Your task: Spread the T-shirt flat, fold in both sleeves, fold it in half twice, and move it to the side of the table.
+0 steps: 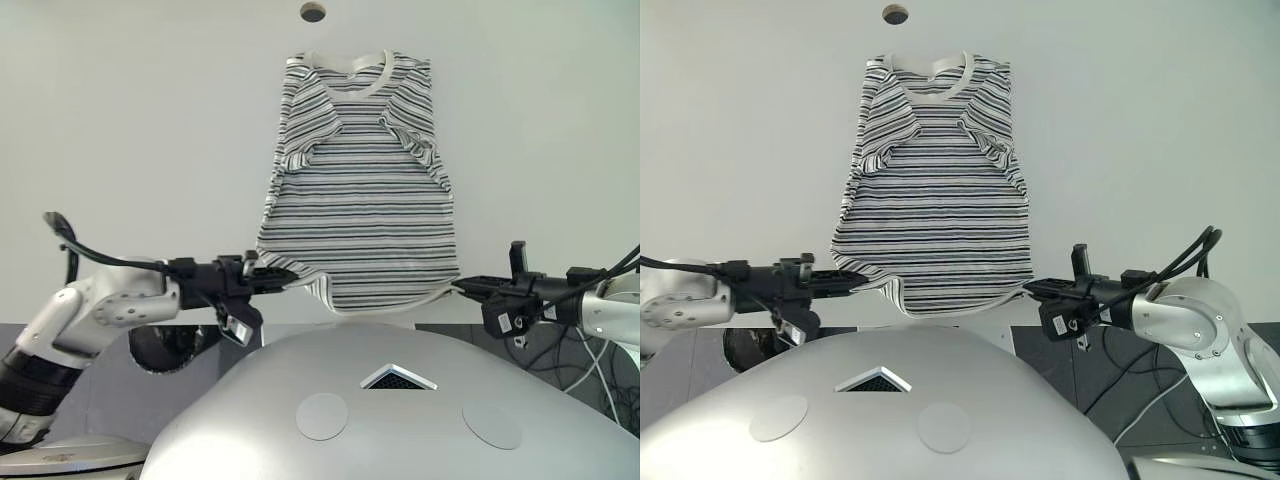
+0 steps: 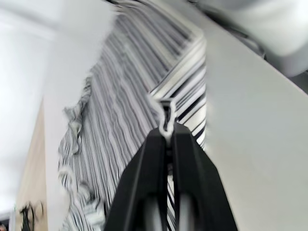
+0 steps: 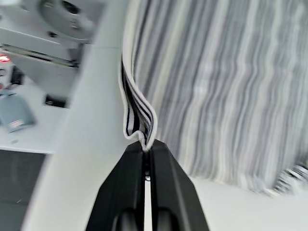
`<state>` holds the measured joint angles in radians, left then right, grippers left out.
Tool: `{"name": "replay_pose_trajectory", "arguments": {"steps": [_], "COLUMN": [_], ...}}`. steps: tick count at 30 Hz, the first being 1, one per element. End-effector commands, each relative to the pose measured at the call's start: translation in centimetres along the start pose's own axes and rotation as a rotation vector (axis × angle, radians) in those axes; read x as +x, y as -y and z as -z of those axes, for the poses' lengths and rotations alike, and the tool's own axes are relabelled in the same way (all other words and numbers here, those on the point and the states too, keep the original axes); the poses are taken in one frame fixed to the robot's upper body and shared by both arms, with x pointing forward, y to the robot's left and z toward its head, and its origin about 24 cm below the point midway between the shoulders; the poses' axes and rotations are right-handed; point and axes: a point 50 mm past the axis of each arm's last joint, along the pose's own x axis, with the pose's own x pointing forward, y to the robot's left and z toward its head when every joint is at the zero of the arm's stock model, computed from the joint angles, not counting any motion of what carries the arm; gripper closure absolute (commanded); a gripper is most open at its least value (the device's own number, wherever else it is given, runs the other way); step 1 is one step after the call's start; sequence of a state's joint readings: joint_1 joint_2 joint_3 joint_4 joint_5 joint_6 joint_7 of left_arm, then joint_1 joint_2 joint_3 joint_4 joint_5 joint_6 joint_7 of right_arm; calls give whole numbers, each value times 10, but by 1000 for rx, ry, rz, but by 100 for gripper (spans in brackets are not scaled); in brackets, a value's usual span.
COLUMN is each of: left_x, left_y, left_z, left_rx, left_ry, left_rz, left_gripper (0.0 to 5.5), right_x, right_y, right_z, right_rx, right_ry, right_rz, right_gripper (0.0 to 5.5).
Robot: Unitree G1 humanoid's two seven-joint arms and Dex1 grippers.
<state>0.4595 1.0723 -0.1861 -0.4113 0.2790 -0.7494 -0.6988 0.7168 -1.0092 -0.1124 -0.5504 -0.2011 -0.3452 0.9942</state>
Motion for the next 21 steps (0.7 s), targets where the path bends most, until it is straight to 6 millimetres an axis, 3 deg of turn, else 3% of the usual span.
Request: {"name": "replay_pose_trajectory", "arguments": {"steps": [1, 3, 8, 17, 21], "left_x": [-35, -43, -41, -72, -86], "left_y": [-14, -8, 16, 14, 16], "left_z": [9, 9, -5, -19, -35], "left_rx": [-371, -481, -583, -553, -555], "left_ry": [18, 89, 218, 301, 337], "left_rz": [-143, -196, -150, -233, -294], "left_gripper": [550, 550, 550, 550, 550], "right_x": [-18, -26, -44, -65, -76], "right_y": [6, 11, 17, 7, 2], "right_z": [-1, -3, -9, -22, -25], "right_rx": [49, 56, 37, 43, 51], "right_ry": [44, 81, 124, 162, 172], "right_rz": [119, 173, 229, 354, 413], "right_gripper": [549, 549, 549, 549, 549]}}
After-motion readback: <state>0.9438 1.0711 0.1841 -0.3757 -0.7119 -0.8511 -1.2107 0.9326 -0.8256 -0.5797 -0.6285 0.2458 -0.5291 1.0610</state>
